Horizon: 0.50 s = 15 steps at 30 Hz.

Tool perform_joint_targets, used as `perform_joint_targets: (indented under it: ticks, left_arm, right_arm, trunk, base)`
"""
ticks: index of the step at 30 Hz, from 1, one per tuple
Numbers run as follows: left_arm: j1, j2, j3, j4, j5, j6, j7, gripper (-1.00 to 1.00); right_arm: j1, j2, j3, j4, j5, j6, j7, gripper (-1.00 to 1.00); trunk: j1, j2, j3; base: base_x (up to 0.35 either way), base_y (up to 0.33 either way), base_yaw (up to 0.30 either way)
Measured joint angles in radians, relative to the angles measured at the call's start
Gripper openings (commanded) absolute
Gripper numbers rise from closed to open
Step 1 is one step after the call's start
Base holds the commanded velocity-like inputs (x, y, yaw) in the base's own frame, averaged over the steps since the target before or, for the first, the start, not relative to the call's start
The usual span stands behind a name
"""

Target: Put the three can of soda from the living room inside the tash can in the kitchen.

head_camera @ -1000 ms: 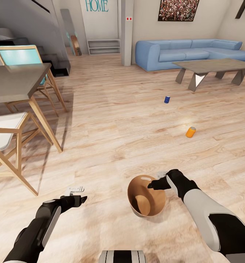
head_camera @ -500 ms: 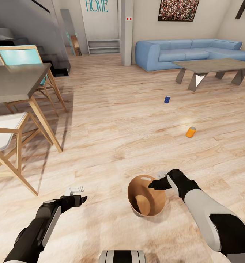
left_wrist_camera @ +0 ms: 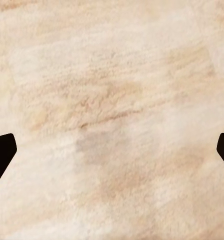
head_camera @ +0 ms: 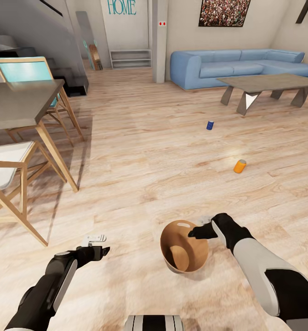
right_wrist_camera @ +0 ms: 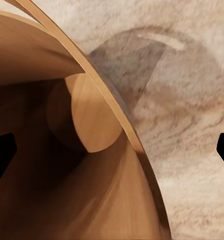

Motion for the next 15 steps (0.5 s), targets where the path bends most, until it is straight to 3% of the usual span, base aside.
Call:
perform_joint_targets:
  ticks: [15]
  left_arm:
    - [0.0,0.0,-0.002,0.0,0.0,0.0,0.0,1.0]
  right_arm:
    - [0.032,-0.004,0.0,-0.001,0.001,0.0,-0.006,1.0]
  trunk:
    - [0.0,0.0,0.0]
  base:
    - [0.0,0.0,0.0]
